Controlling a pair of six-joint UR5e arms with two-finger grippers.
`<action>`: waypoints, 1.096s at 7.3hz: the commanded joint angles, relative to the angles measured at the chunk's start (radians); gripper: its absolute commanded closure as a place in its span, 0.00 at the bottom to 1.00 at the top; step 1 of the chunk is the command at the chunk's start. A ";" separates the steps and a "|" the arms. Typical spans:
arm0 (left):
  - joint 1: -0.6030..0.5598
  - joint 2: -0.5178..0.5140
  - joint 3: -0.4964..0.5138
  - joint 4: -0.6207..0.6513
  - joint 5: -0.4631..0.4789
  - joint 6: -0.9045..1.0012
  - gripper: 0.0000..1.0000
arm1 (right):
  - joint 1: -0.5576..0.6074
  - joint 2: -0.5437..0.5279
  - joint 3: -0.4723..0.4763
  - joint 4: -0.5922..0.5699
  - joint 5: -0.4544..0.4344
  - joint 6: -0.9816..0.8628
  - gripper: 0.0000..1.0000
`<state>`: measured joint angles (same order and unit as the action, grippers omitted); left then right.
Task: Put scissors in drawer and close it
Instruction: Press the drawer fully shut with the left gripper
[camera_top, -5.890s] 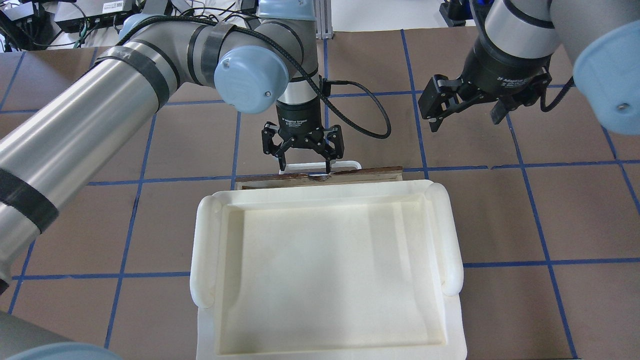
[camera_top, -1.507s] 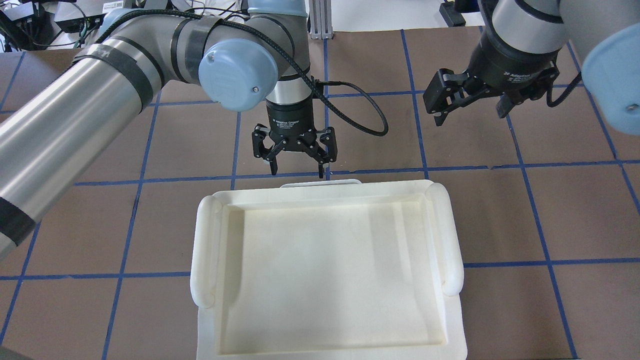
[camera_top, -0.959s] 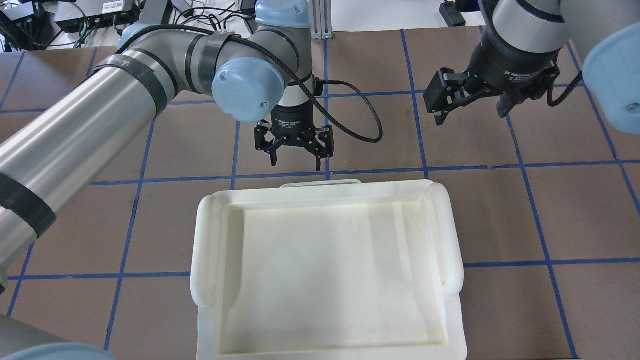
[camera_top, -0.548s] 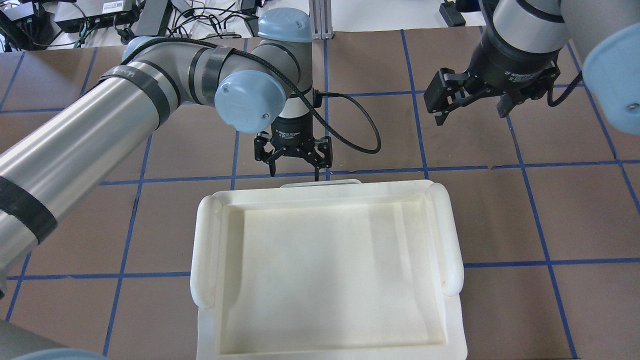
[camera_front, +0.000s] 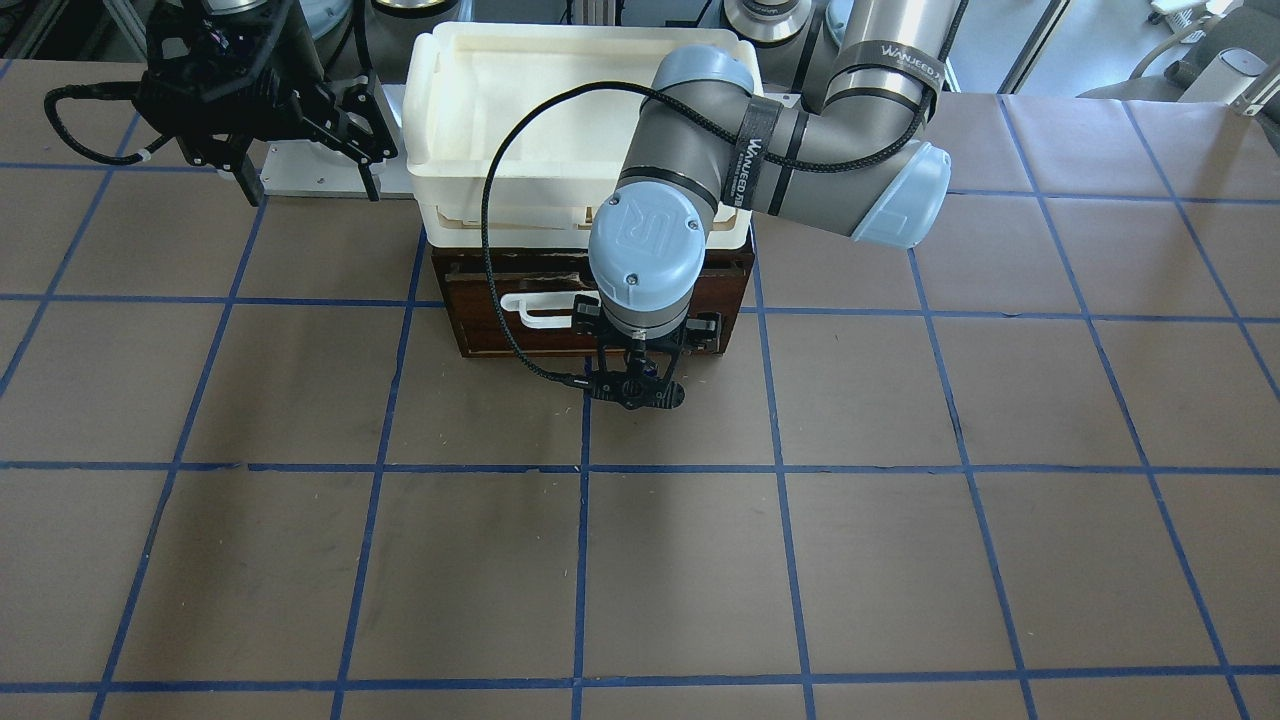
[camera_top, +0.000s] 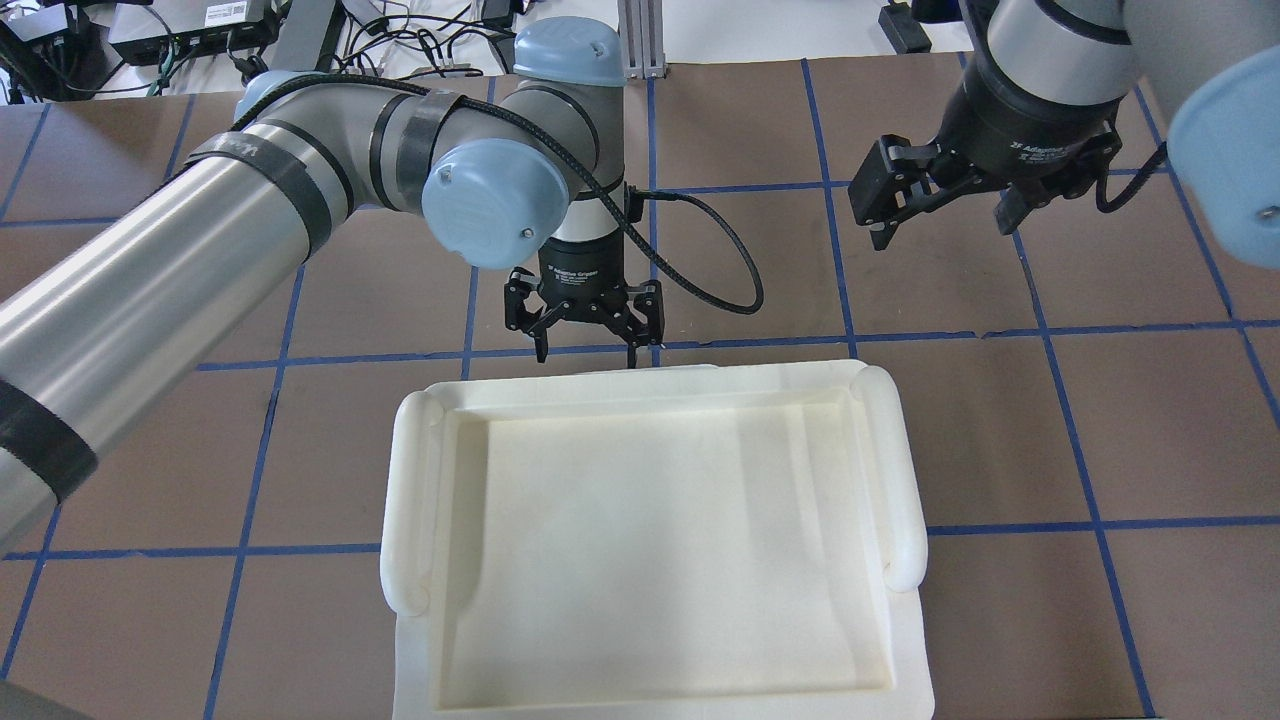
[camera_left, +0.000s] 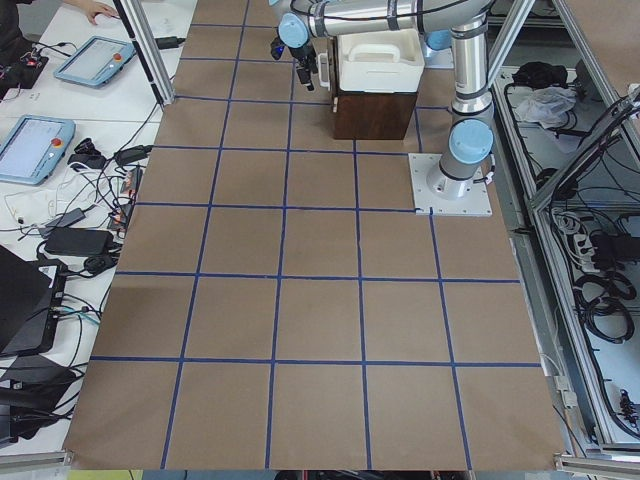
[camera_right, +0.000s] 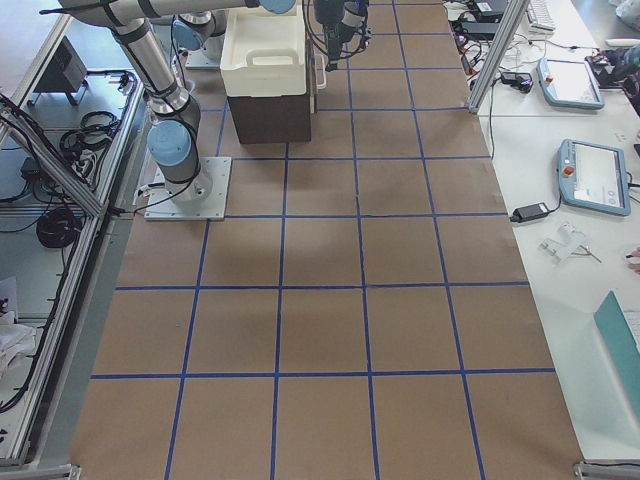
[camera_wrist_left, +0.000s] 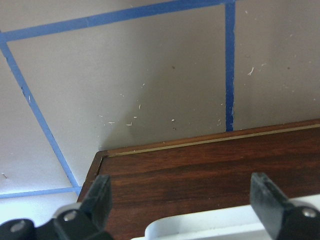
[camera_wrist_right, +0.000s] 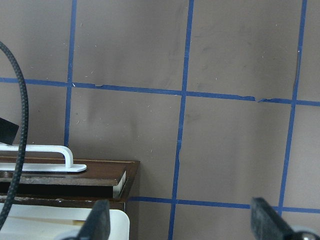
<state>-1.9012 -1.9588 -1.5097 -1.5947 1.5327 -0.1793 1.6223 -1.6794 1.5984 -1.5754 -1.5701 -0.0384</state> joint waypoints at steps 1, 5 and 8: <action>-0.001 0.014 -0.044 -0.004 -0.003 0.000 0.00 | 0.001 0.000 0.000 0.000 0.001 0.000 0.00; 0.001 0.020 -0.029 -0.016 0.010 0.001 0.00 | -0.001 0.001 -0.002 0.000 -0.001 0.000 0.00; 0.075 0.061 0.100 -0.002 0.001 0.023 0.00 | -0.001 0.001 -0.002 0.000 -0.001 0.000 0.00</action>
<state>-1.8665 -1.9146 -1.4702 -1.6025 1.5376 -0.1635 1.6215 -1.6792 1.5968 -1.5754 -1.5704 -0.0384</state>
